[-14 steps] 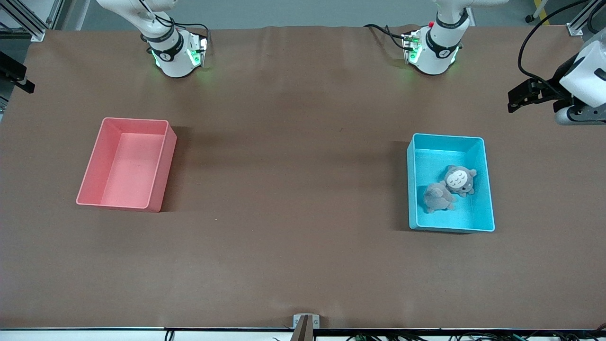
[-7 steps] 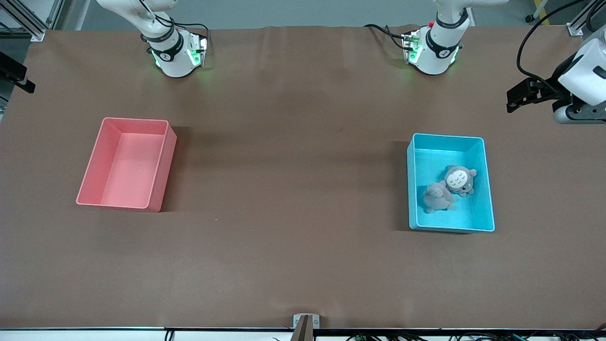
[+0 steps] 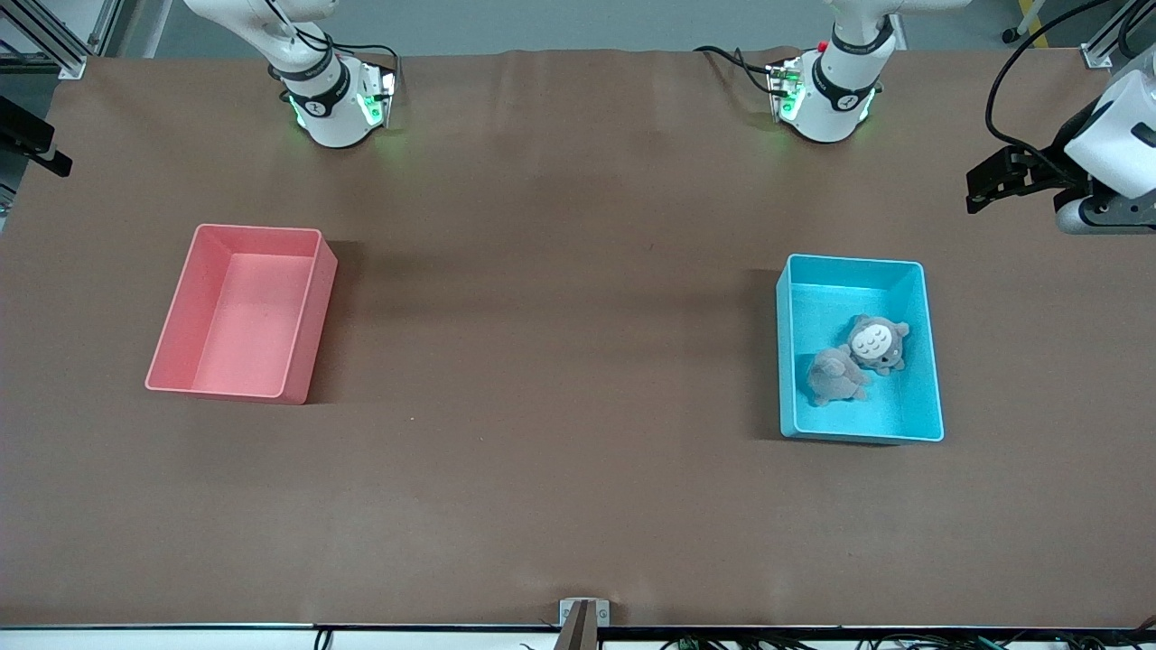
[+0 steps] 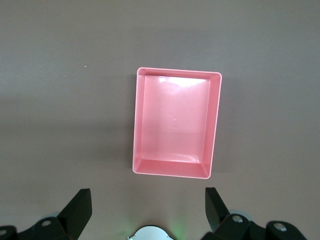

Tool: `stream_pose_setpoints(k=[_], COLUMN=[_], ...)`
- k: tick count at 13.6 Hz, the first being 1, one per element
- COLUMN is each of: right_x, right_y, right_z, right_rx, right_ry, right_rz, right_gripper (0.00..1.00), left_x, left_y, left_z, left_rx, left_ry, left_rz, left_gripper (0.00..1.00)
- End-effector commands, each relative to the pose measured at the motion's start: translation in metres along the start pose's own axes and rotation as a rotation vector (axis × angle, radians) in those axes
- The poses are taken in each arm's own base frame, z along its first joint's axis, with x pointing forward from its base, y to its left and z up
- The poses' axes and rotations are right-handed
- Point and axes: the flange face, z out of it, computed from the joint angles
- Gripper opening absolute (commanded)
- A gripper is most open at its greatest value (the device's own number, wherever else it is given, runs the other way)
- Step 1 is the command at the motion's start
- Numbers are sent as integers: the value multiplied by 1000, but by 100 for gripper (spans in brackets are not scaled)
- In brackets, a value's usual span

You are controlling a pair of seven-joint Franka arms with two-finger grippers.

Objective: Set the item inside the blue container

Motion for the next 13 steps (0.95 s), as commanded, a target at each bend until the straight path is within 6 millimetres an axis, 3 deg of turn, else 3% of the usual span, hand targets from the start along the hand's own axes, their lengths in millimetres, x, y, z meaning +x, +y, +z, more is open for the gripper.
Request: stream_pose_setpoints(k=[1, 13], right_x=[-8, -8], right_y=[-3, -1], right_z=[-4, -2], right_rx=[5, -21], right_ry=[3, -5], right_rz=[-2, -4], right_gripper=[100, 100], left_x=[-16, -8], left_y=[-1, 1], left_z=[-1, 1], left_rx=[-6, -2], left_ry=[40, 33], left_rz=[8, 10], left_gripper=[100, 100])
